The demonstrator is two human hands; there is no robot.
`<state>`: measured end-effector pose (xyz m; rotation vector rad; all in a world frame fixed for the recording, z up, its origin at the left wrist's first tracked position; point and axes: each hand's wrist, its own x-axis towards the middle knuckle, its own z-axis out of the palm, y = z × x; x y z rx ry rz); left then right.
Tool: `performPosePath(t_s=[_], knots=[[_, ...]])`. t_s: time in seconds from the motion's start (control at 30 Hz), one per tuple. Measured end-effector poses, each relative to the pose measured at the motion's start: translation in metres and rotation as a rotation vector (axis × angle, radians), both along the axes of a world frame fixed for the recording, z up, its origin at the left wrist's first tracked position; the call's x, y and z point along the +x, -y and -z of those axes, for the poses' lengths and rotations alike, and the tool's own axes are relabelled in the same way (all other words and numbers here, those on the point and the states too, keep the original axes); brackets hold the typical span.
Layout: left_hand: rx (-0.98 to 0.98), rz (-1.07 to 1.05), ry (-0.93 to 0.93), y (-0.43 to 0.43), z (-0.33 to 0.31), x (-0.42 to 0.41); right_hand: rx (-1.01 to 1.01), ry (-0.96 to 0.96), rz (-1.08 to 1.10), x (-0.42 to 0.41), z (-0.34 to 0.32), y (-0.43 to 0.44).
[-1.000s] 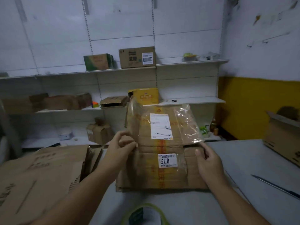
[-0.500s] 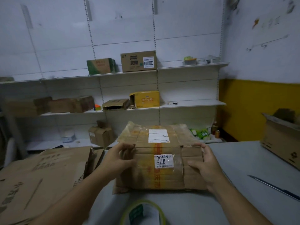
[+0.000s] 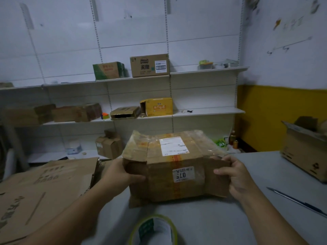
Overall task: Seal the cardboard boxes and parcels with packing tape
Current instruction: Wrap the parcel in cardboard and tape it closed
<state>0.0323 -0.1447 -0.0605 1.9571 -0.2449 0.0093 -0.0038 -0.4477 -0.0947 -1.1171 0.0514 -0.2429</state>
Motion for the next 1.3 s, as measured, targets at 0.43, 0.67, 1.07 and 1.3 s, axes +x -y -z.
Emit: performPosePath(t_s=[0.43,0.67,1.07,1.3], knots=[[-0.126,0.140,-0.132,-0.004,0.029,-0.033,-0.181,0.024,0.321,0.001,0.017,0.000],[-0.386,0.167,-0.288,-0.012,0.027,-0.030,-0.117,-0.062,0.218,-0.003,0.013,-0.001],[-0.406,0.122,-0.252,-0.004,0.019,-0.024,-0.352,-0.020,0.235,-0.009,0.005,-0.007],[-0.603,0.030,-0.440,0.002,0.011,-0.017,-0.114,-0.125,0.134,-0.005,0.002,0.002]])
